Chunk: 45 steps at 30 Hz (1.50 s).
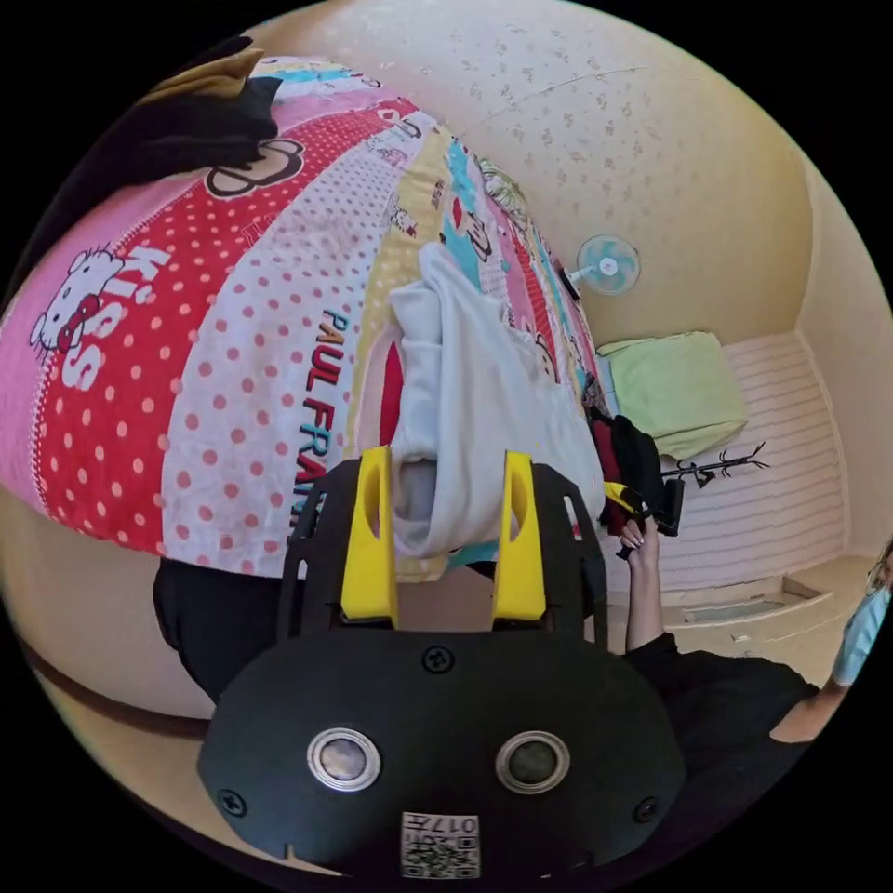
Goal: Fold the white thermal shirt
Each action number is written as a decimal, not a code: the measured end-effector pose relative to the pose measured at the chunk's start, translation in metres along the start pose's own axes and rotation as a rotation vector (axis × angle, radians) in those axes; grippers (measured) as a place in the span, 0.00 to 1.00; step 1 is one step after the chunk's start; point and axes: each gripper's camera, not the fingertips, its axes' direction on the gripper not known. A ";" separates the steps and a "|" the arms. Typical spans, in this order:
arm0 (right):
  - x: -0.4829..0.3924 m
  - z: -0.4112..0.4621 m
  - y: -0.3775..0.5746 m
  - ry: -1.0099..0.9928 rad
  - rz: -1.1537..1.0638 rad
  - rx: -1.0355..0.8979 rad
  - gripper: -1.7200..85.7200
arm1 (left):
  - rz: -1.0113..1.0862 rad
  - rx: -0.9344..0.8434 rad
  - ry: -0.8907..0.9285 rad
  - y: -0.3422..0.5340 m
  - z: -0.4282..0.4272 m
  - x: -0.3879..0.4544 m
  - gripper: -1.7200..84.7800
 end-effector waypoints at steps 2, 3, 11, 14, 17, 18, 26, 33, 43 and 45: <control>-0.016 -0.005 0.008 0.020 -0.021 0.010 0.08 | 0.033 0.050 -0.054 0.004 -0.016 0.009 0.10; -0.019 -0.010 0.011 0.039 -0.014 0.028 0.08 | 0.079 0.083 -0.027 0.006 -0.028 0.014 0.07; -0.011 0.003 0.020 -0.126 0.061 0.082 0.07 | -0.089 0.042 0.235 0.013 -0.010 -0.041 0.07; -0.030 -0.025 0.018 -0.102 -0.012 0.263 0.10 | -0.096 0.209 0.064 0.029 -0.036 -0.030 0.09; -0.048 -0.037 -0.025 -0.006 -0.048 0.230 0.13 | 0.015 0.295 -0.051 0.023 -0.054 0.005 0.14; -0.053 -0.039 -0.035 0.008 -0.058 0.231 0.14 | 0.072 0.291 -0.055 0.013 -0.055 0.018 0.14; -0.095 0.024 -0.186 0.210 -0.230 0.113 0.18 | 0.216 0.063 -0.194 -0.038 0.038 0.051 0.10; -0.048 0.102 -0.226 0.247 -0.115 -0.090 0.17 | 0.183 -0.020 -0.178 -0.034 0.063 0.028 0.06; -0.025 0.074 -0.228 0.181 -0.071 0.095 0.09 | -0.026 0.242 -0.056 0.010 0.005 -0.048 0.14; -0.019 0.081 -0.230 0.104 -0.062 0.077 0.11 | -0.103 0.252 -0.026 0.012 0.006 -0.066 0.19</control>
